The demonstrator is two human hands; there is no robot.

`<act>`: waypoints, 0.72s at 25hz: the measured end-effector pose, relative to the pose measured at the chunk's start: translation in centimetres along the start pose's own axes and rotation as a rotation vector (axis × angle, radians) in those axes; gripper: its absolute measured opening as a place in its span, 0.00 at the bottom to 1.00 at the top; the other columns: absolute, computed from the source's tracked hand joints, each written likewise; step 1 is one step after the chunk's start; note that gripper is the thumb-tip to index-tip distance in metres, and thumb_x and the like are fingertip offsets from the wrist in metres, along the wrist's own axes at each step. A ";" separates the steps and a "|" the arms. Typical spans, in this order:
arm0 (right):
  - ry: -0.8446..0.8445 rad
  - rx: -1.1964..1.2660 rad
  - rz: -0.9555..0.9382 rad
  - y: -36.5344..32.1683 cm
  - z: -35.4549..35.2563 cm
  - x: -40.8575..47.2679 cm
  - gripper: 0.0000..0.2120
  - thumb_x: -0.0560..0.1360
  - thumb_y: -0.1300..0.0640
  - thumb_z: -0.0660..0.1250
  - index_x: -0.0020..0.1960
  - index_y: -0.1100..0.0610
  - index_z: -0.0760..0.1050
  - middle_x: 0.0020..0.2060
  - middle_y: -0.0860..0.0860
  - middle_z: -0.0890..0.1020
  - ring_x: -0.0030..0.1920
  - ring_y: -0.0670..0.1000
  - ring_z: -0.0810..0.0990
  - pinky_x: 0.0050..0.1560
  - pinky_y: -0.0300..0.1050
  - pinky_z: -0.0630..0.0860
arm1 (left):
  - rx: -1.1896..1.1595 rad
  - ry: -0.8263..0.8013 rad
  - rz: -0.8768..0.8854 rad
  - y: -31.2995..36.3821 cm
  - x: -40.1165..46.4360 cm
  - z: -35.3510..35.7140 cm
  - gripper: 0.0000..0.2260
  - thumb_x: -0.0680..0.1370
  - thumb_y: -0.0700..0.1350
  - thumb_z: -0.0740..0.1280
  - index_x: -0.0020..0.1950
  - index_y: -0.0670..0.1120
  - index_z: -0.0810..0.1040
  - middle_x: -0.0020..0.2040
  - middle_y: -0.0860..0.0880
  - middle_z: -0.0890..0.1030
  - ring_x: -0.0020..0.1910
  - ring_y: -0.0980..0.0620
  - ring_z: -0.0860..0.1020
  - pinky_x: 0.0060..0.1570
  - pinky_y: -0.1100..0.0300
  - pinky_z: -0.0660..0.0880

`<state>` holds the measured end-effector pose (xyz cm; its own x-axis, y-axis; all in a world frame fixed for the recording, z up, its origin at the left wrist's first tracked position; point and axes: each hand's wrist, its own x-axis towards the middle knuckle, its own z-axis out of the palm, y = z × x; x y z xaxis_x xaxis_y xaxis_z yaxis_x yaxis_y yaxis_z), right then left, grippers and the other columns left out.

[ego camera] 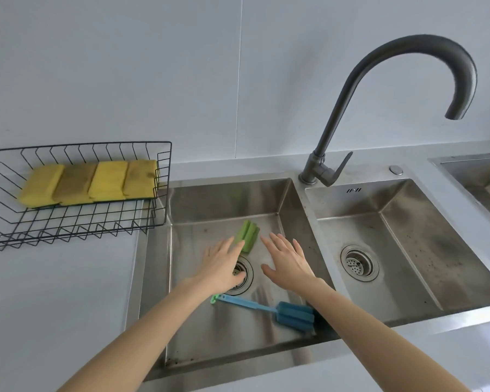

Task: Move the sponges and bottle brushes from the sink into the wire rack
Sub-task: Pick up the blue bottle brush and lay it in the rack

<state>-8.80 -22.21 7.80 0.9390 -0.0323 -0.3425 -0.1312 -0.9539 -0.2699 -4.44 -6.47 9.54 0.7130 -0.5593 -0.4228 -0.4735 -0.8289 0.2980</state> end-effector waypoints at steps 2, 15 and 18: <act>-0.031 0.024 0.010 0.9 0.8 0.1 0.31 0.78 0.51 0.58 0.76 0.53 0.48 0.77 0.53 0.53 0.77 0.53 0.48 0.76 0.54 0.44 | 0.018 -0.030 0.012 0.1 0.9 1.3 0.31 0.77 0.52 0.59 0.76 0.47 0.49 0.77 0.44 0.51 0.76 0.45 0.51 0.75 0.48 0.51; -0.431 0.042 0.162 4.7 8.6 0.5 0.36 0.75 0.50 0.63 0.76 0.53 0.48 0.74 0.58 0.57 0.75 0.58 0.54 0.75 0.57 0.49 | 0.000 -0.285 -0.017 -0.4 4.2 11.0 0.27 0.77 0.47 0.60 0.74 0.45 0.55 0.74 0.46 0.60 0.73 0.44 0.60 0.72 0.49 0.58; -0.471 0.037 0.199 4.9 9.8 0.5 0.30 0.73 0.52 0.65 0.71 0.54 0.58 0.68 0.59 0.65 0.70 0.60 0.62 0.72 0.56 0.56 | 0.018 -0.307 0.009 -0.6 4.4 12.1 0.27 0.78 0.48 0.60 0.75 0.46 0.54 0.76 0.47 0.58 0.74 0.46 0.58 0.73 0.48 0.56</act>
<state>-12.07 -23.97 -2.54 0.6504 -0.0658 -0.7567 -0.3120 -0.9315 -0.1872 -7.24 -8.58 -2.88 0.5207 -0.5419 -0.6597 -0.4901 -0.8225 0.2888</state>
